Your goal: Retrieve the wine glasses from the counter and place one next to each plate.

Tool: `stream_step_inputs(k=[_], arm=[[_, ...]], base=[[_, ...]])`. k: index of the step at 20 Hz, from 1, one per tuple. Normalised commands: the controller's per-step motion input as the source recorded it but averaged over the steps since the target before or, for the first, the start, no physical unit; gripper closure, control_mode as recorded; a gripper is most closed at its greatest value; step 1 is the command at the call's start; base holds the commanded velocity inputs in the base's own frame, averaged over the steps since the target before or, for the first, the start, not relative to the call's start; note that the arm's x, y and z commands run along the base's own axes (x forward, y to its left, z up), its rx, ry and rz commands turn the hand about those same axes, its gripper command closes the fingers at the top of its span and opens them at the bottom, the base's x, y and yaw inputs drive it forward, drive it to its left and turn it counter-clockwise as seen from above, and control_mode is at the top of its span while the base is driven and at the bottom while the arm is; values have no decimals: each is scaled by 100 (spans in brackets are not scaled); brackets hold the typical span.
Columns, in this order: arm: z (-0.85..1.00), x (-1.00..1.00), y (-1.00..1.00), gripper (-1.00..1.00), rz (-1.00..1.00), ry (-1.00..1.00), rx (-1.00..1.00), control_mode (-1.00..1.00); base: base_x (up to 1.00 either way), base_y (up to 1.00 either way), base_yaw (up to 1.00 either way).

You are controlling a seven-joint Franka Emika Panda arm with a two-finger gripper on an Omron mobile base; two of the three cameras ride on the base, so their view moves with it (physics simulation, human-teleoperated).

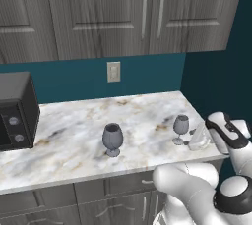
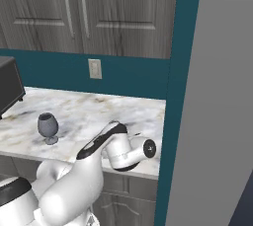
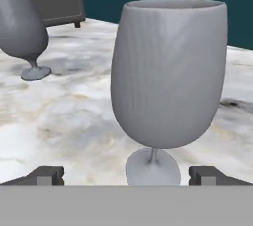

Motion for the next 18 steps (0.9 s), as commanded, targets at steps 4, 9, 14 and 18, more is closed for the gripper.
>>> stream_step_inputs(k=[4, 9, 14, 18], arm=[[-5, 0, 1, -100, 3, 0, 5, -100], [-5, 0, 11, -100, 2, 0, 6, -100], [-1, 0, 25, -100, 0, 0, 2, -100], [0, 0, 14, -100, 0, 0, 0, -100]], base=[[0, 0, 0], [0, 0, 0], [0, 0, 0], [0, 0, 0]])
